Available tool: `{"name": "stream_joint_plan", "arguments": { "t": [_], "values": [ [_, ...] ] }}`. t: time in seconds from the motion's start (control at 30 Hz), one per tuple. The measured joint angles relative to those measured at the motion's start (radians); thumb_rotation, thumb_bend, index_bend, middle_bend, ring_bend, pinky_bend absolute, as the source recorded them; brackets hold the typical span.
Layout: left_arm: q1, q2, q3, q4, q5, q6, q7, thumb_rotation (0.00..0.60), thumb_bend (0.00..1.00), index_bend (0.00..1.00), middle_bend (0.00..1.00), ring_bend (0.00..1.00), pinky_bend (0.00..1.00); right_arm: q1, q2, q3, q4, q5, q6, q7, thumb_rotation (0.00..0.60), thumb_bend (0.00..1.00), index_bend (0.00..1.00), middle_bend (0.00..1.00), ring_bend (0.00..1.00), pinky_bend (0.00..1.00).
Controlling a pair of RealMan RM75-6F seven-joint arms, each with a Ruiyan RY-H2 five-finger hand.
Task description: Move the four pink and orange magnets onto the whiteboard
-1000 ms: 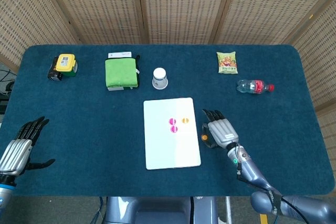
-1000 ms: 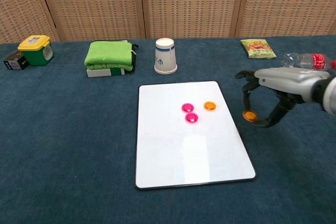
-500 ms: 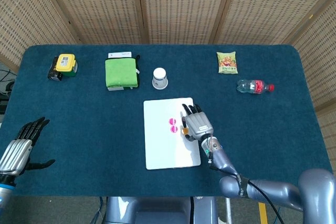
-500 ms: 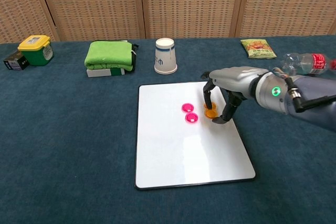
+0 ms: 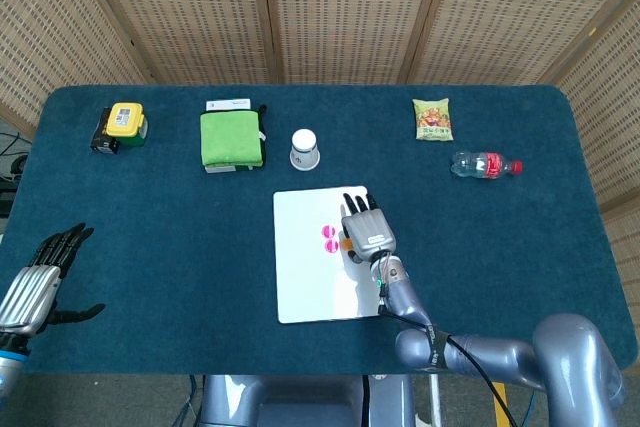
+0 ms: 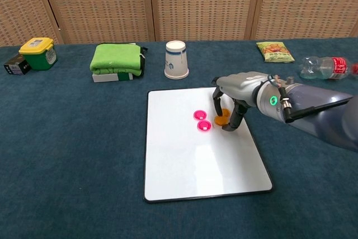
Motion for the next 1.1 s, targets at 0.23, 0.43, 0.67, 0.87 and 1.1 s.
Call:
{"name": "stream_joint_plan", "arguments": {
  "t": [0.23, 0.43, 0.67, 0.87, 1.1],
  "values": [
    [0.000, 0.000, 0.000, -0.001, -0.001, 0.001, -0.001, 0.600, 0.02, 0.00, 0.00, 0.00, 0.00, 0.008, -0.011, -0.009, 0.012, 0.009, 0.004, -0.007, 0.600, 0.36, 0.53, 0.00, 0.00, 0.00],
    [0.000, 0.001, 0.000, -0.002, -0.002, 0.000, -0.002, 0.600, 0.02, 0.00, 0.00, 0.00, 0.00, 0.012, -0.006, -0.015, 0.018, 0.018, 0.005, -0.013, 0.600, 0.35, 0.51, 0.00, 0.00, 0.00],
    [0.000, 0.001, 0.000, -0.003, -0.002, 0.000, -0.002, 0.600, 0.02, 0.00, 0.00, 0.00, 0.00, 0.012, 0.008, -0.019, 0.013, 0.026, 0.005, -0.012, 0.600, 0.34, 0.51, 0.00, 0.00, 0.00],
    [0.000, 0.000, -0.001, -0.003, -0.002, 0.001, -0.001, 0.600, 0.02, 0.00, 0.00, 0.00, 0.00, 0.013, 0.019, -0.021, -0.003, 0.028, 0.007, -0.010, 0.600, 0.34, 0.50, 0.00, 0.00, 0.00],
    [0.001, 0.000, 0.000, -0.003, 0.000, 0.002, -0.003, 0.600, 0.02, 0.00, 0.00, 0.00, 0.00, 0.018, 0.022, -0.028, -0.004, 0.034, -0.003, -0.010, 0.600, 0.34, 0.45, 0.00, 0.00, 0.00]
  ]
}}
